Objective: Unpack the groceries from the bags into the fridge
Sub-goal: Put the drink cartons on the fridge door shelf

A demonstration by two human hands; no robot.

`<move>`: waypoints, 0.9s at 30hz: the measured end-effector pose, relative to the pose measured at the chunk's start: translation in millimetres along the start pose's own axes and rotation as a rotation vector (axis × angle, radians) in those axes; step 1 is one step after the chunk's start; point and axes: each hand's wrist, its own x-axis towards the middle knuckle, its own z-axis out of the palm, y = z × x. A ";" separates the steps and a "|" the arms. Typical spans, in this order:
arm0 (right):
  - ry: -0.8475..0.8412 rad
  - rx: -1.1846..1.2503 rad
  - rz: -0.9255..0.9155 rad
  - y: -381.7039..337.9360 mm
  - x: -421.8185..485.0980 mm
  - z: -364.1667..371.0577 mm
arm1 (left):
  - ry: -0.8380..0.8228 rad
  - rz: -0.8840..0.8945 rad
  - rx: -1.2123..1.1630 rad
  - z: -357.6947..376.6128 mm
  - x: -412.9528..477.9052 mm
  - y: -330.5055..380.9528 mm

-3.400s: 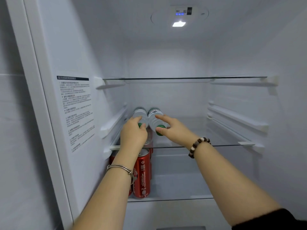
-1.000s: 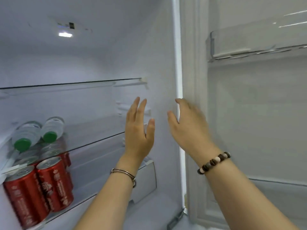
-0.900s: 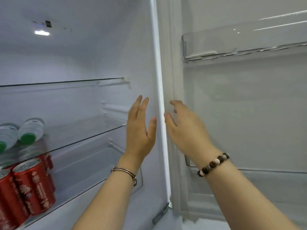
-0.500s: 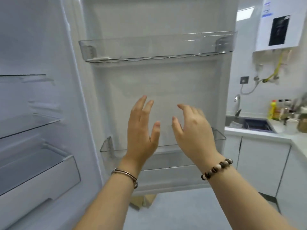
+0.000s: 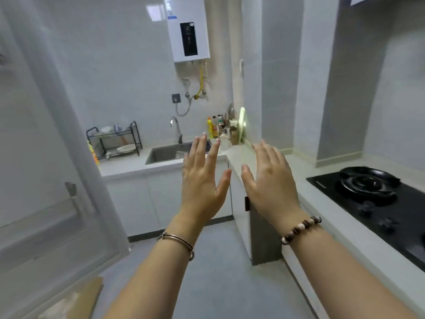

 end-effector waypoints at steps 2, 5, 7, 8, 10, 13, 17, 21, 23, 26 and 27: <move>0.009 -0.073 0.090 46.5 -3.0 -20.0 | -0.048 0.033 -0.049 44.8 15.3 28.9; 0.050 -0.202 0.202 113.9 -8.7 -45.7 | -0.114 0.085 -0.124 108.8 34.2 72.8; 0.076 -0.282 0.271 154.5 -13.4 -60.8 | -0.167 0.118 -0.160 148.9 43.4 101.9; 0.087 -0.322 0.304 174.3 -15.5 -68.0 | -0.192 0.139 -0.173 169.1 48.3 116.8; 0.110 -0.410 0.370 217.6 -18.2 -81.4 | -0.252 0.193 -0.196 212.9 59.1 149.7; 0.097 -0.527 0.469 276.9 -19.7 -103.7 | -0.332 0.265 -0.246 272.4 75.0 198.6; 0.108 -0.637 0.632 343.4 -30.0 -141.4 | -0.404 0.363 -0.353 338.7 92.8 264.6; 0.146 -0.745 0.807 388.7 -62.6 -186.2 | -0.499 0.468 -0.498 385.4 90.3 339.3; 0.170 -0.785 0.889 404.0 -86.4 -209.5 | -0.549 0.517 -0.561 398.5 79.8 379.7; 0.204 -0.828 0.992 419.9 -120.9 -242.3 | -0.613 0.583 -0.645 409.0 60.2 431.3; 0.207 -0.847 1.016 424.3 -131.2 -252.4 | -0.630 0.604 -0.662 411.9 53.0 446.3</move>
